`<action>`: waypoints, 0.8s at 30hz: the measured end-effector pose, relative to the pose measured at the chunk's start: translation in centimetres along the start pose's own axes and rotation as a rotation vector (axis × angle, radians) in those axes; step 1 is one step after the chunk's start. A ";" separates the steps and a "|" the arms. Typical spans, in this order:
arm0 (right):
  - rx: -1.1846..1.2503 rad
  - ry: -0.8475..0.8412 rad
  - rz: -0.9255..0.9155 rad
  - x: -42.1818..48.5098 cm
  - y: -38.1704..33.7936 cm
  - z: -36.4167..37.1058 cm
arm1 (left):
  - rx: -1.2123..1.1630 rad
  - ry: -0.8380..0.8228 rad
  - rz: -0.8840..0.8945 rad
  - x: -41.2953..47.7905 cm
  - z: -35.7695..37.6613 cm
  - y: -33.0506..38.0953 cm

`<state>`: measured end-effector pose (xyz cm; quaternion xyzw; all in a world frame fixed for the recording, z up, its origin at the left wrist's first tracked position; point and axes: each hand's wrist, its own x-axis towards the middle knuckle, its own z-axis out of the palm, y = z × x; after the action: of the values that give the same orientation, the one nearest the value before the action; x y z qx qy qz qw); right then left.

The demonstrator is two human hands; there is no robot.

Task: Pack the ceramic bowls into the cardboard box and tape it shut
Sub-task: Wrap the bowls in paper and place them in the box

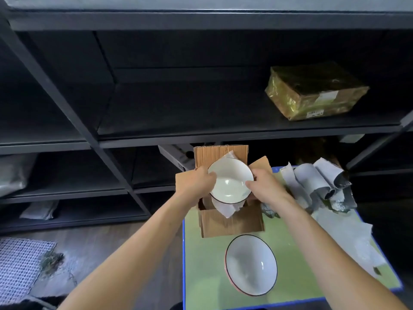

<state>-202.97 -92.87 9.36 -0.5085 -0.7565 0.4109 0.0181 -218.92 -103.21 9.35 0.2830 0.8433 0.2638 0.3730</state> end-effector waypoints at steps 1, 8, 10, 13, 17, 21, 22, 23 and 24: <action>-0.091 -0.003 0.020 0.9 0.3 0.5 | 0.024 0.004 -0.012 0.2 0.1 0.1; -0.320 -0.112 0.104 2.4 -0.6 2.8 | -0.062 -0.087 -0.184 1.2 2.5 0.7; -0.356 -0.148 0.100 2.9 -0.1 3.5 | -0.083 -0.118 -0.246 1.8 3.5 1.0; -0.424 -0.215 0.114 3.4 0.3 4.5 | -0.083 -0.127 -0.321 2.5 4.6 1.1; -0.481 -0.236 0.139 3.9 0.5 5.4 | -0.088 -0.109 -0.344 3.3 5.7 0.7; -0.503 -0.188 0.132 4.2 0.8 6.2 | -0.042 -0.089 -0.338 3.5 6.7 0.0; -0.514 -0.183 0.131 4.2 0.9 6.3 | -0.029 -0.077 -0.336 3.6 6.8 -0.1; -0.524 -0.181 0.128 4.3 0.9 6.5 | -0.011 -0.072 -0.335 3.8 7.0 -0.2; -0.532 -0.180 0.123 4.3 1.0 6.6 | 0.009 -0.070 -0.330 3.9 7.0 -0.2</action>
<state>-207.27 -93.29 2.69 -0.5018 -0.8040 0.2418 -0.2083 -215.72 -99.04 3.24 0.1514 0.8659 0.1854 0.4392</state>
